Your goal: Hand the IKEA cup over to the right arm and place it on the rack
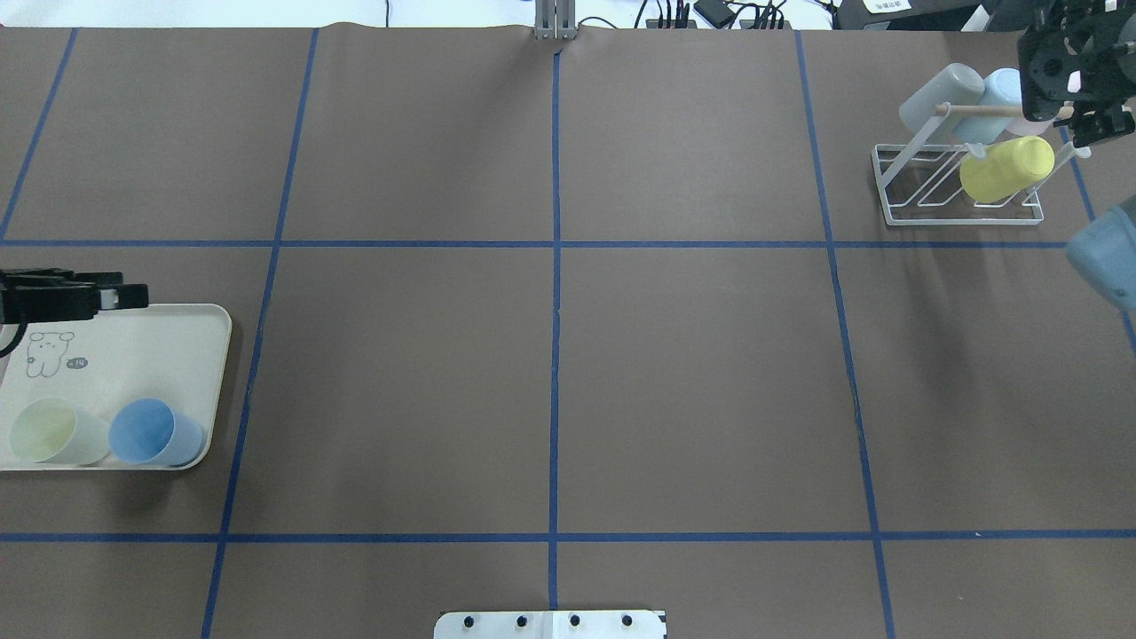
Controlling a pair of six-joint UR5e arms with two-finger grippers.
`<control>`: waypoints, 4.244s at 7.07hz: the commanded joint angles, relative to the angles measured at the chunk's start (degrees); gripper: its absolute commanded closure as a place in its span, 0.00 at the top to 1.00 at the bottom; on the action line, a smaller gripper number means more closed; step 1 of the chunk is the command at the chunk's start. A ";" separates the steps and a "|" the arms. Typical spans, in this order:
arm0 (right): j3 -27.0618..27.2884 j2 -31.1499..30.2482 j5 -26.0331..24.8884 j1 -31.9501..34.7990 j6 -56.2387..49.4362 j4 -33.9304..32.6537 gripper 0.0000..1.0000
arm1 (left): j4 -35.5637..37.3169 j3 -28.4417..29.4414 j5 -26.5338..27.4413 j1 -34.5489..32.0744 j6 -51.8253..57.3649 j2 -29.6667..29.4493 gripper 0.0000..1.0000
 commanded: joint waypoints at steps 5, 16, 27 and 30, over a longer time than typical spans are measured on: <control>12.97 -2.42 13.86 -15.25 51.08 0.59 1.00 | 0.98 2.44 11.49 -2.28 22.87 18.09 1.00; 15.19 -1.97 12.52 -18.55 55.27 0.59 1.00 | 0.28 8.26 20.64 14.87 8.81 16.77 0.12; 14.84 -0.83 12.52 -23.97 61.48 12.24 1.00 | 0.01 -8.76 10.06 9.86 -16.37 12.57 0.00; 14.93 0.30 11.38 -27.94 64.76 15.79 1.00 | 0.45 -10.72 8.60 10.12 -26.13 5.29 0.00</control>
